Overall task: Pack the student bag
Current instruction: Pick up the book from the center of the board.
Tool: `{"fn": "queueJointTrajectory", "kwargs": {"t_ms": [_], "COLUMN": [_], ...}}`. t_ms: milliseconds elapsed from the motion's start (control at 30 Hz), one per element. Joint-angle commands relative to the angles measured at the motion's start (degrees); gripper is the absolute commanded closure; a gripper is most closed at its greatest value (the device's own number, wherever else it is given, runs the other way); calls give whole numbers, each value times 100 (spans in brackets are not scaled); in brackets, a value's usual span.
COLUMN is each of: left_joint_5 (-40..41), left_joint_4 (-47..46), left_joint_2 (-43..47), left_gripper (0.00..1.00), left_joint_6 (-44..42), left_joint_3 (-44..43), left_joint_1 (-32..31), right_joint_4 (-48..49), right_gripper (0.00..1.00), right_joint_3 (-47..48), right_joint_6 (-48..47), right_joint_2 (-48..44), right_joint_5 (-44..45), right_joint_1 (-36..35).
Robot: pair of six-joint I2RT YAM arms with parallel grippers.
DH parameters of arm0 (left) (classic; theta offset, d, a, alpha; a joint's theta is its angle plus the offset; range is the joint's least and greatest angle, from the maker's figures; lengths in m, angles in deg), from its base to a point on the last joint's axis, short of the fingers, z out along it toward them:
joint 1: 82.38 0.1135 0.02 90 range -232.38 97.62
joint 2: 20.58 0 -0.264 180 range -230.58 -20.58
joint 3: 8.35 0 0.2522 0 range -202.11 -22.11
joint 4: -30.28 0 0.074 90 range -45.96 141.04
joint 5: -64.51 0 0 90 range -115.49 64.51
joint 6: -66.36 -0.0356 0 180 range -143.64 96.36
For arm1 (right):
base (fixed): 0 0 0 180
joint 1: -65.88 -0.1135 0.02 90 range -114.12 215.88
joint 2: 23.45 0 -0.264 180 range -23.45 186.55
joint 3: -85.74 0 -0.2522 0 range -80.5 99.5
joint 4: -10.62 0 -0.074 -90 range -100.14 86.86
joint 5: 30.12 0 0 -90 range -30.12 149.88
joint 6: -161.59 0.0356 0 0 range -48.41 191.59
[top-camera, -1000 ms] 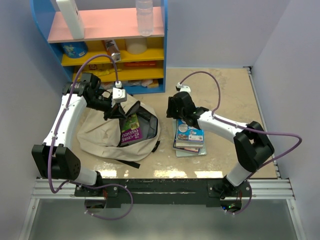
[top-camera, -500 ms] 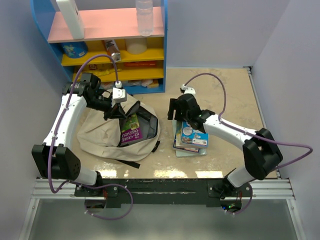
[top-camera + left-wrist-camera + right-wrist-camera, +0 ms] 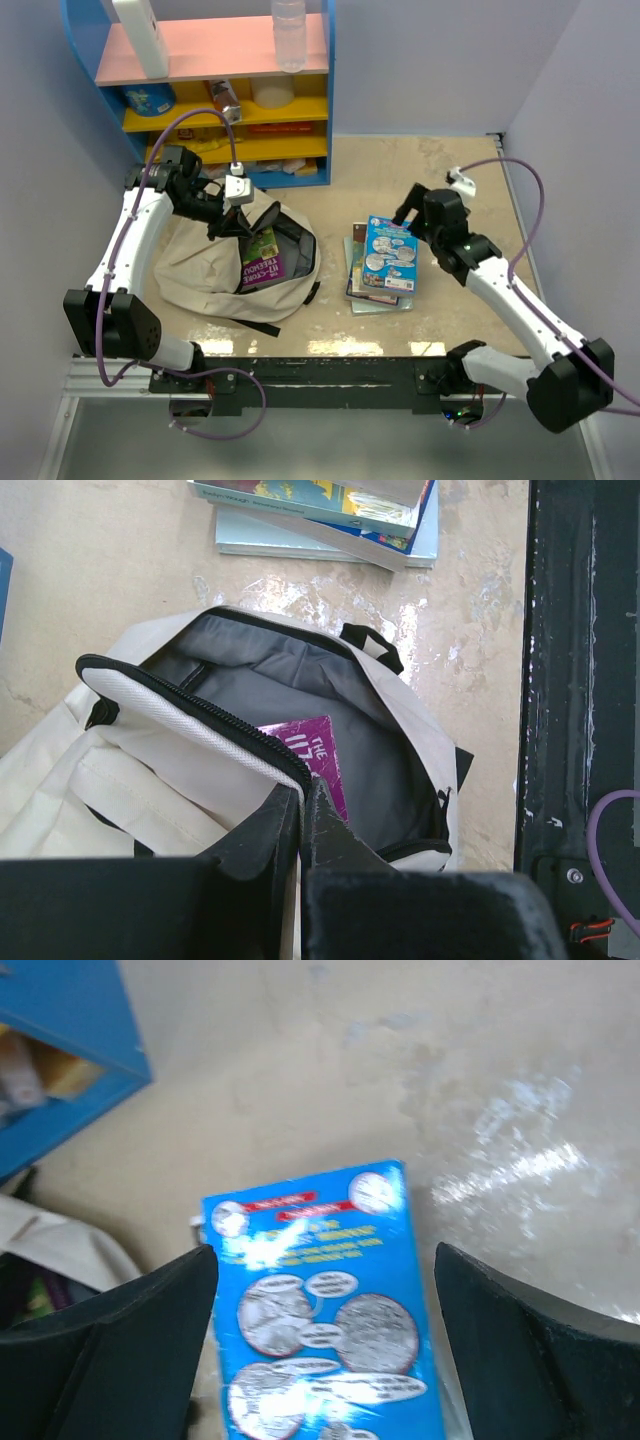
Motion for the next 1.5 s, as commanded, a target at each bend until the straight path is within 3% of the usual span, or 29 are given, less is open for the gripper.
{"fn": "queueJointTrajectory", "kwargs": {"t_ms": [0, 400, 633, 733, 833, 867, 900, 967, 1100, 1233, 1367, 1467], "left_joint_5": [-325, -360, -369, -369, -369, -369, -360, -360, -413, -430, -421, -421], "left_joint_4": [-16, -16, -7, -7, -7, -7, -7, -7, -7, -16, 1, -16], "left_joint_2": [67, 84, 164, 172, 190, 199, 207, 199, 172, 146, 163, 163], "left_gripper": [100, 100, 100, 100, 100, 100, 100, 100, 100, 100, 100, 100], "left_joint_6": [-151, -89, -89, -72, -54, -63, -80, -72, -63, -28, -10, 16], "left_joint_3": [-201, -236, -245, -262, -228, -219, -218, -218, -227, -254, -306, -359], "left_joint_1": [-21, -21, -21, -21, -21, -21, -21, -21, -21, -21, -21, -21], "right_joint_4": [-294, 566, 1787, 2105, 1886, 1711, 1579, 1210, 761, 1067, 1690, 2884], "right_gripper": [8, 7, 14, 25, 46, 72, 84, 100, 100, 100, 100, 100], "right_joint_3": [-647, -1877, -2897, -3153, -3223, -3223, -3189, -3084, -2732, -2231, -1634, -1632], "right_joint_6": [499, 1078, 1921, 2097, 2151, 2142, 2134, 2090, 1853, 1431, 1009, 1166], "right_joint_2": [-323, -305, -613, -753, -1069, -1322, -1473, -1832, -2168, -2178, -1511, -1141], "right_joint_5": [119, -1217, -1947, -2088, -1852, -1781, -1685, -1465, -1236, -1559, -2840, -4054], "right_joint_1": [262, 780, 852, 887, 948, 992, 1053, 1132, 1142, 1142, 1124, 1054]}}
